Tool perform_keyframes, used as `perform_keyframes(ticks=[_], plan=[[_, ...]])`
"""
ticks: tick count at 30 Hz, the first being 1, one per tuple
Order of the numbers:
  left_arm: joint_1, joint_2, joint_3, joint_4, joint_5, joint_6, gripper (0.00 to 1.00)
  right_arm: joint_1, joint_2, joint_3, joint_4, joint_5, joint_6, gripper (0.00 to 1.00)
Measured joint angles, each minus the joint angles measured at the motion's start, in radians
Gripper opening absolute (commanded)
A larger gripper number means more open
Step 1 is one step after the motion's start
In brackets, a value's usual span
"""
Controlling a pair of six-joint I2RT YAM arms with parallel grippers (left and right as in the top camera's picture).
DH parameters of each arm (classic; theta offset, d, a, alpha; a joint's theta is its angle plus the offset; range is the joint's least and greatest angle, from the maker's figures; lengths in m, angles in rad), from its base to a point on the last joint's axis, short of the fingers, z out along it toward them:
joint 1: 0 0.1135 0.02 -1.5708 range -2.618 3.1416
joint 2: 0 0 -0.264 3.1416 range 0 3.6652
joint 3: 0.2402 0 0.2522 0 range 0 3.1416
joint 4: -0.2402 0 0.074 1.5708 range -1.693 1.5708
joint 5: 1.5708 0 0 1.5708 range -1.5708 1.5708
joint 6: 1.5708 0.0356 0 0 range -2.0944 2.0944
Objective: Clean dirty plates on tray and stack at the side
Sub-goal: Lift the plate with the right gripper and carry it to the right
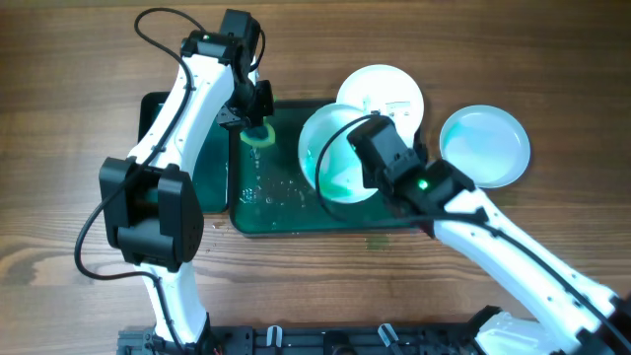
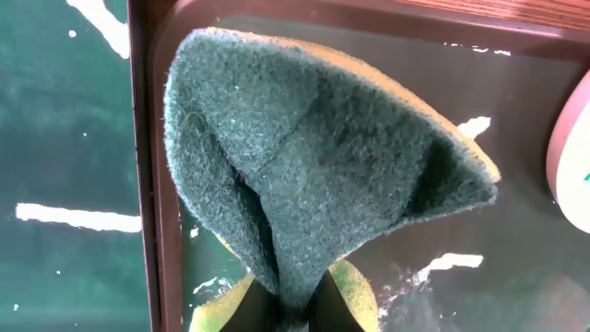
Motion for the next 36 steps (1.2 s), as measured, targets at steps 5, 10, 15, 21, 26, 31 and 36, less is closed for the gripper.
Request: perform_keyframes(ticks=[5,10,15,21,26,31,36], plan=[[0.0,0.0,0.0,0.0,0.0,0.0,0.04,0.092,-0.044,0.0,0.0,0.24,-0.09,0.04],[0.0,0.0,0.0,0.0,0.0,0.0,0.04,0.196,-0.044,0.0,0.04,0.51,-0.224,0.04],[0.0,0.0,0.0,0.0,0.0,0.0,0.04,0.257,-0.044,0.0,0.179,0.715,-0.388,0.04],[0.0,0.0,0.0,0.001,0.0,0.0,0.04,0.286,-0.044,0.001,0.387,0.85,-0.637,0.04],[0.0,0.0,0.0,0.002,0.0,0.0,0.04,0.286,-0.044,0.001,0.502,0.903,-0.784,0.04],[0.0,0.0,0.0,0.003,0.0,0.0,0.04,0.286,-0.044,0.001,0.523,0.919,-0.851,0.04],[0.0,0.0,0.0,0.003,0.0,0.0,0.04,0.286,-0.044,0.001,0.524,0.918,-0.864,0.04]])
